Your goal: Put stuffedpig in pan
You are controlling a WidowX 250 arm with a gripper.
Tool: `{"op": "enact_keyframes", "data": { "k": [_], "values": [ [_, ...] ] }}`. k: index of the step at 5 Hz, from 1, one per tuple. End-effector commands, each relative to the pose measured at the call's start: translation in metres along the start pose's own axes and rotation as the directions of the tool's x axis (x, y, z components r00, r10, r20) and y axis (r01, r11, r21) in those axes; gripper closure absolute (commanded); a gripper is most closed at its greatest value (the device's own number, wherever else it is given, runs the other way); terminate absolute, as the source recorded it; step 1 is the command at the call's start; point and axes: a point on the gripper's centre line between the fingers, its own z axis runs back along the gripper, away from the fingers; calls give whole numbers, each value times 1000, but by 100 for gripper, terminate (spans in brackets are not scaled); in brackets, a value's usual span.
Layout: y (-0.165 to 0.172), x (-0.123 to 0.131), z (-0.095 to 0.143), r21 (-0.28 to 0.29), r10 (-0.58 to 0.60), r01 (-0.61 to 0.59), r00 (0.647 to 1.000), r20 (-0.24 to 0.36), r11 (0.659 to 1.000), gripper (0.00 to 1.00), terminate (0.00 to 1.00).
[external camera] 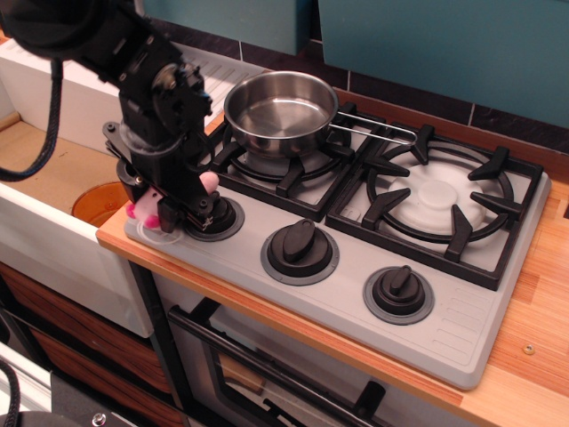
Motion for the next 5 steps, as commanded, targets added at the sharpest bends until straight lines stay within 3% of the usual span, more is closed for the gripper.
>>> {"op": "enact_keyframes", "data": {
  "k": [1, 2, 3, 5],
  "values": [
    [24, 24, 70, 94, -16, 18, 1000, -21, 995, 100, 0],
    [28, 41, 94, 112, -33, 37, 999, -39, 993, 100, 0],
    [30, 65, 103, 111, -54, 59, 998, -42, 992, 100, 0],
    [25, 108, 83, 97, -76, 77, 997, -8, 992, 100, 0]
  ]
}}
